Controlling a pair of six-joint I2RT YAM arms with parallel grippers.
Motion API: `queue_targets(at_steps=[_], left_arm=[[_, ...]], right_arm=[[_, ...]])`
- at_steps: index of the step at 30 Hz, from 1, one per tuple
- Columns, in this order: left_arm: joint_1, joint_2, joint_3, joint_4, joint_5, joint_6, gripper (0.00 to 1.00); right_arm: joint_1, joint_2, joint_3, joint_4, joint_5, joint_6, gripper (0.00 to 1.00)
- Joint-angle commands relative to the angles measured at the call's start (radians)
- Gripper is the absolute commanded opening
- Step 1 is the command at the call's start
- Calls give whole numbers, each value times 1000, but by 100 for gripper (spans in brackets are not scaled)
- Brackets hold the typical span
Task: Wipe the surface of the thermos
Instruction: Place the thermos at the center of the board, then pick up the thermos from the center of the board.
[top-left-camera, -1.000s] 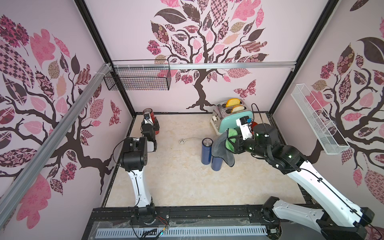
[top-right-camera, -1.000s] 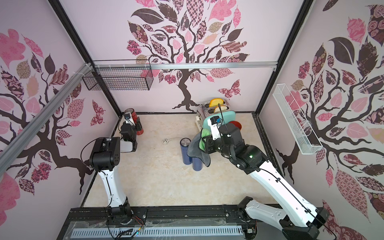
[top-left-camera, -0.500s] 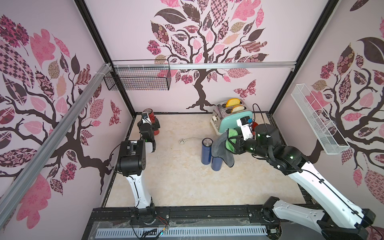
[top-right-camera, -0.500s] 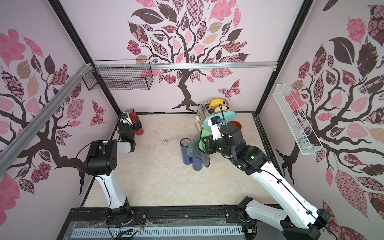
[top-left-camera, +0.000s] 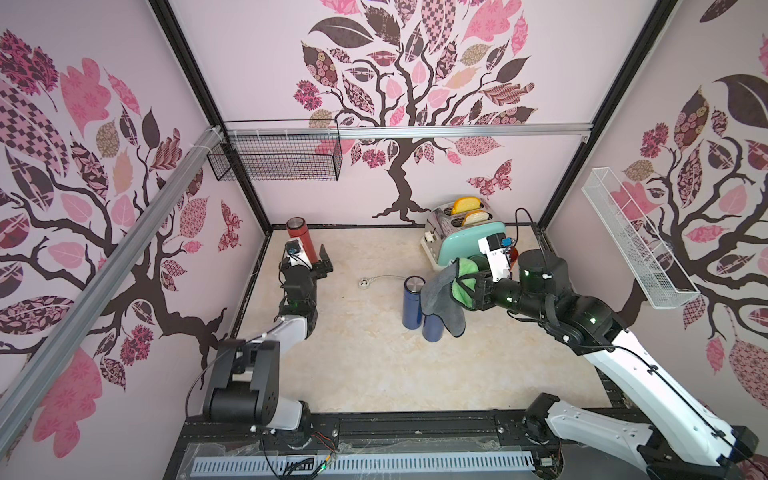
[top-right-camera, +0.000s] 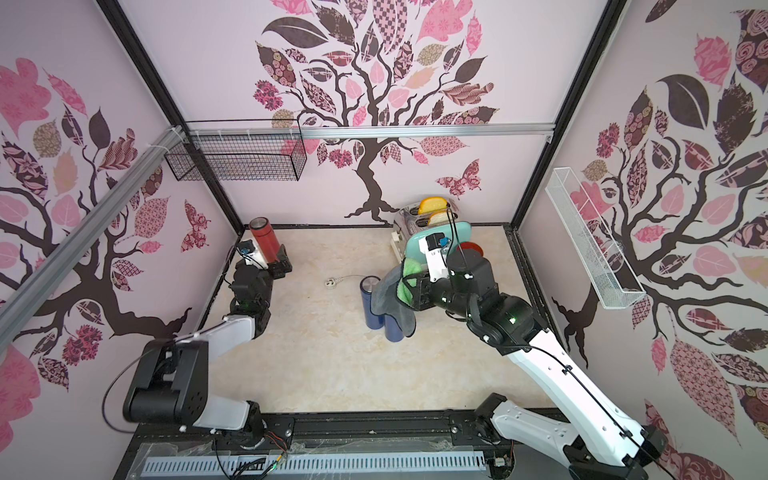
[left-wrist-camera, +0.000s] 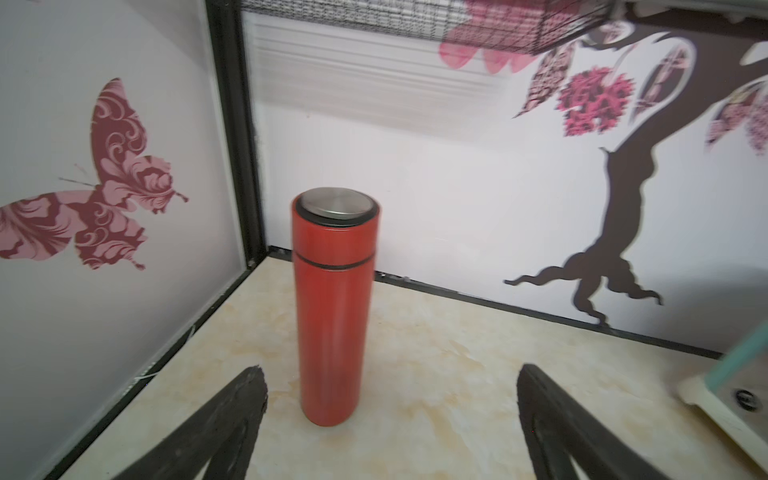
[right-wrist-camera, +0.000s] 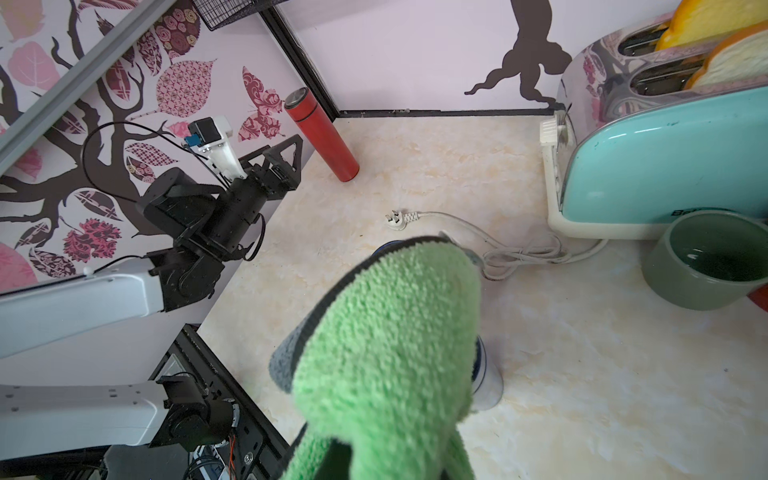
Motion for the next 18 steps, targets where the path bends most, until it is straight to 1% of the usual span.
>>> queue_targets(at_steps=[1,2,6,8,10,14,16,18], left_arm=[[-40,-137,-45,-167,-21,-2,97],[-51,-180,-56,-197,-13,-12,97],[-65,-343,-90,-335,104,-78,96],[-83,-400,-103,-382,148,-133,96],[-121,-437,-120,-404,186,-158,96],[-241,-484,-140,-454,173,-152,95],[-312,-514,-164,-457,133,-116,95],[-349,-541,-195,-434,127,-104,95]], right_arm=[[-6,-17,23,18,-18,13,0],[-5,-15,29,16,-17,13,0],[-6,-11,52,17,-12,14,0],[-6,-6,72,13,-6,14,0],[-5,2,100,9,-3,12,0],[-5,26,176,-18,23,-11,0],[-6,38,211,-35,44,-27,0],[-6,49,238,-51,60,-40,0]])
